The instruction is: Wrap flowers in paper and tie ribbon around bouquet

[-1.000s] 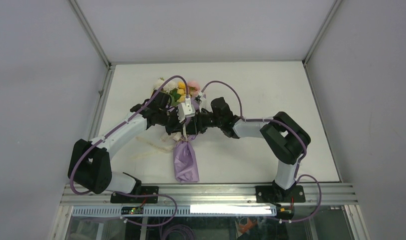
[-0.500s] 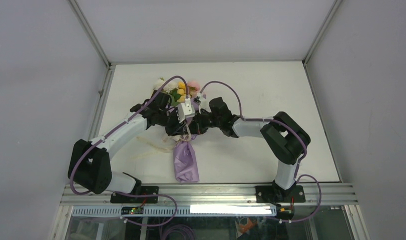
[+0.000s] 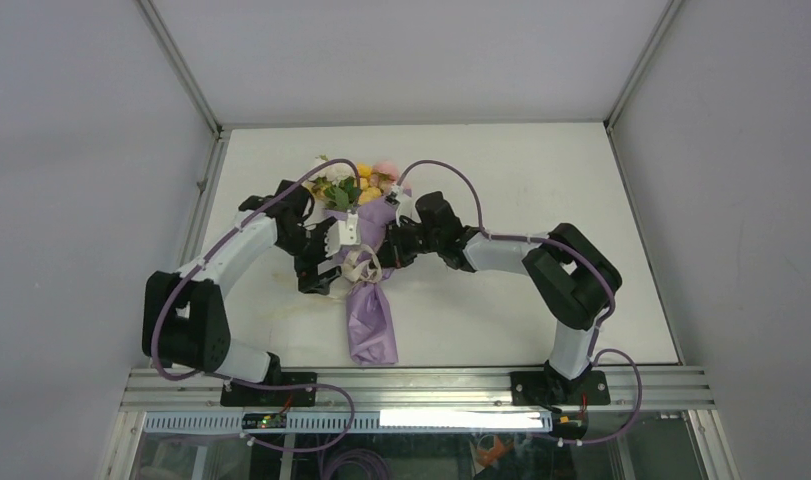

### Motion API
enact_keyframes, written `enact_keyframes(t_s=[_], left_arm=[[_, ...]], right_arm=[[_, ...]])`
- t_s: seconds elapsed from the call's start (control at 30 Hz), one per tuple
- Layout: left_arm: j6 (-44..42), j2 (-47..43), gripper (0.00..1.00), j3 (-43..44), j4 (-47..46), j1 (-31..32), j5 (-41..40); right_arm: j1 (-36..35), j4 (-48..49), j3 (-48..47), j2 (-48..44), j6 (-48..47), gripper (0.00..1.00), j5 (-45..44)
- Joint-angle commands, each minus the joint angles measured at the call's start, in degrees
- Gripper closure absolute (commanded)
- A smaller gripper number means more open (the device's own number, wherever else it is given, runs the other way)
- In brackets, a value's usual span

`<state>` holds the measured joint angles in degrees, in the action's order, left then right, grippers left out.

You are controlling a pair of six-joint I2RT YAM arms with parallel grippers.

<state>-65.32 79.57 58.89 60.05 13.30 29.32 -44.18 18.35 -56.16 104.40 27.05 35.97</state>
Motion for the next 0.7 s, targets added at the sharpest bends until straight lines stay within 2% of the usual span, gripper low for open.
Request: enact_keyframes(t_s=[0.0,0.07,0.17,0.3,0.37,0.4,0.47,0.6,0.63,0.67], left_arm=[[-4.57,5.76,0.01,-0.48,-6.05,0.85,-4.80],[-4.51,7.48,0.01,-0.10,-9.65,0.85,-6.53],[-5.01,11.09,0.02,1.54,-10.33,2.07,-9.27],[-7.02,12.09,0.08,0.83,-10.35,3.55,-11.41],[-8.31,11.38,0.15,-0.05,-10.28,3.64,-11.03],[-8.33,11.24,0.21,-0.29,-10.29,3.77,-11.07],[-6.52,11.21,0.39,-0.25,-10.32,4.76,-11.73],[0.57,10.19,0.91,1.62,-8.77,7.31,-8.73],[2.14,9.83,1.00,1.92,-8.58,7.35,-7.44],[3.48,9.72,1.00,2.33,-8.28,7.35,-7.09]], right_arm=[[-0.20,0.67,-3.16,-3.54,-1.73,1.00,-0.59],[-0.20,0.65,-3.18,-3.58,-1.75,1.00,-0.55],[-0.18,0.70,-2.99,-3.75,-1.65,1.00,-0.72],[0.18,0.77,-2.99,-4.32,-1.59,1.00,-1.30],[0.39,0.96,-2.99,-4.46,-1.65,1.00,-1.41],[0.52,1.13,-2.99,-4.42,-1.59,1.00,-1.42],[0.79,1.29,-2.99,-4.34,-1.31,1.00,-1.40],[1.23,1.15,-2.63,-5.00,-0.96,1.00,-1.50],[1.41,1.08,-2.37,-5.30,-0.88,1.00,-1.68],[1.60,0.99,-2.09,-5.75,-0.87,1.00,-1.74]])
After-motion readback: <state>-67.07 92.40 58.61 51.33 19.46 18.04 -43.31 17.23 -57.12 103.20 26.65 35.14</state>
